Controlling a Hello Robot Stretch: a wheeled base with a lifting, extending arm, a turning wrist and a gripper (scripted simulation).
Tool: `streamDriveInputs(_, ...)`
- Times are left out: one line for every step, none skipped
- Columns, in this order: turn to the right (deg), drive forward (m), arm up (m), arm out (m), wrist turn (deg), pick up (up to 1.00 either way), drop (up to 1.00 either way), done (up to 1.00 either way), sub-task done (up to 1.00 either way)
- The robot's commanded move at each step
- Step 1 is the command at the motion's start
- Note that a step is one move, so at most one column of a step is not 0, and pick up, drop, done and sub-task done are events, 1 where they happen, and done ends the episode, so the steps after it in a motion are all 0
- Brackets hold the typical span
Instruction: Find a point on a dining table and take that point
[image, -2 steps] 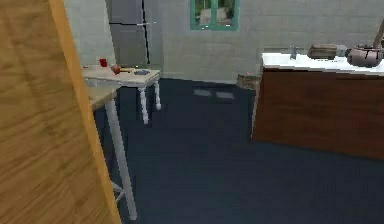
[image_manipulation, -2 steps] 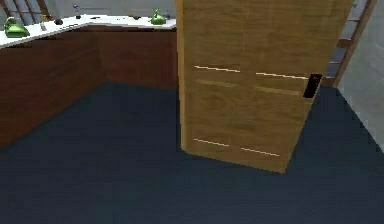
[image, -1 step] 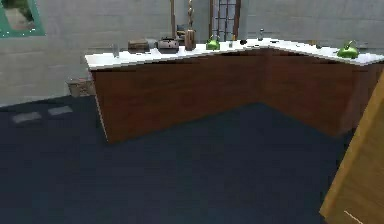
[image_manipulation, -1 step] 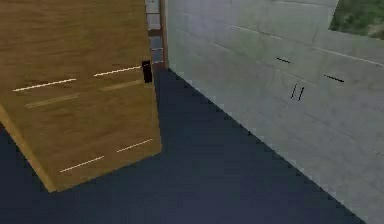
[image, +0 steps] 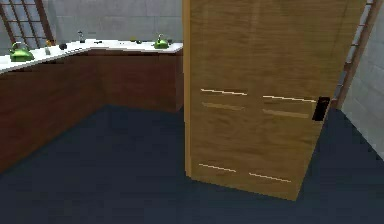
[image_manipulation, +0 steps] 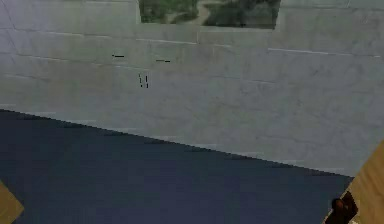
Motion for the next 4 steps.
streamDriveInputs(21.0,0.00,0.00,0.00,0.0,0.00,0.00,0.00,0.00)
streamDriveInputs(0.0,0.10,0.00,0.00,0.0,0.00,0.00,0.00,0.00)
streamDriveInputs(-45.0,0.00,0.00,0.00,0.0,0.00,0.00,0.00,0.00)
streamDriveInputs(-30.0,0.00,0.00,0.00,0.0,0.00,0.00,0.00,0.00)
